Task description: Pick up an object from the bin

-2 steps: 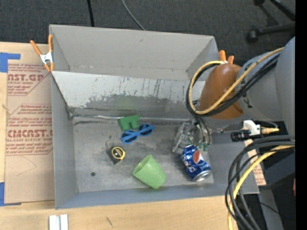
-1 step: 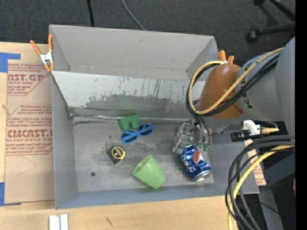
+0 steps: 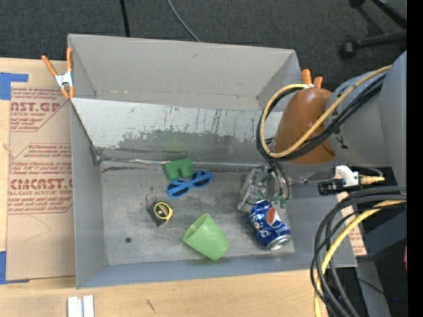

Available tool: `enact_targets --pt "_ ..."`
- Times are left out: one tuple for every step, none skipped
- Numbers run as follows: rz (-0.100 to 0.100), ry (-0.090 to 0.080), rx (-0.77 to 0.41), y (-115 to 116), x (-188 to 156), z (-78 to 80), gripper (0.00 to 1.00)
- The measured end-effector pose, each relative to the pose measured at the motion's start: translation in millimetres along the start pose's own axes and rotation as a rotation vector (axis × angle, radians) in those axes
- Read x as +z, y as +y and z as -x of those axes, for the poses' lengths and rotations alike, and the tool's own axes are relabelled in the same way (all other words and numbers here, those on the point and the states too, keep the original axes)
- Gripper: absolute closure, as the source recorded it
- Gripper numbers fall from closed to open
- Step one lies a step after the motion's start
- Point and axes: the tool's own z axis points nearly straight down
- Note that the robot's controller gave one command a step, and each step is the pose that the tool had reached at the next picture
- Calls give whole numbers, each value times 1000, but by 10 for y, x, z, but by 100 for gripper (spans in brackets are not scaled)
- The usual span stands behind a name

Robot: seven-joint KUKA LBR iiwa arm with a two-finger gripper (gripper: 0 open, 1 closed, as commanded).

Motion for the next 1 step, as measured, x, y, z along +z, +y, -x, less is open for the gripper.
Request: enact_targets --pt "0 0 0 0 0 0 100"
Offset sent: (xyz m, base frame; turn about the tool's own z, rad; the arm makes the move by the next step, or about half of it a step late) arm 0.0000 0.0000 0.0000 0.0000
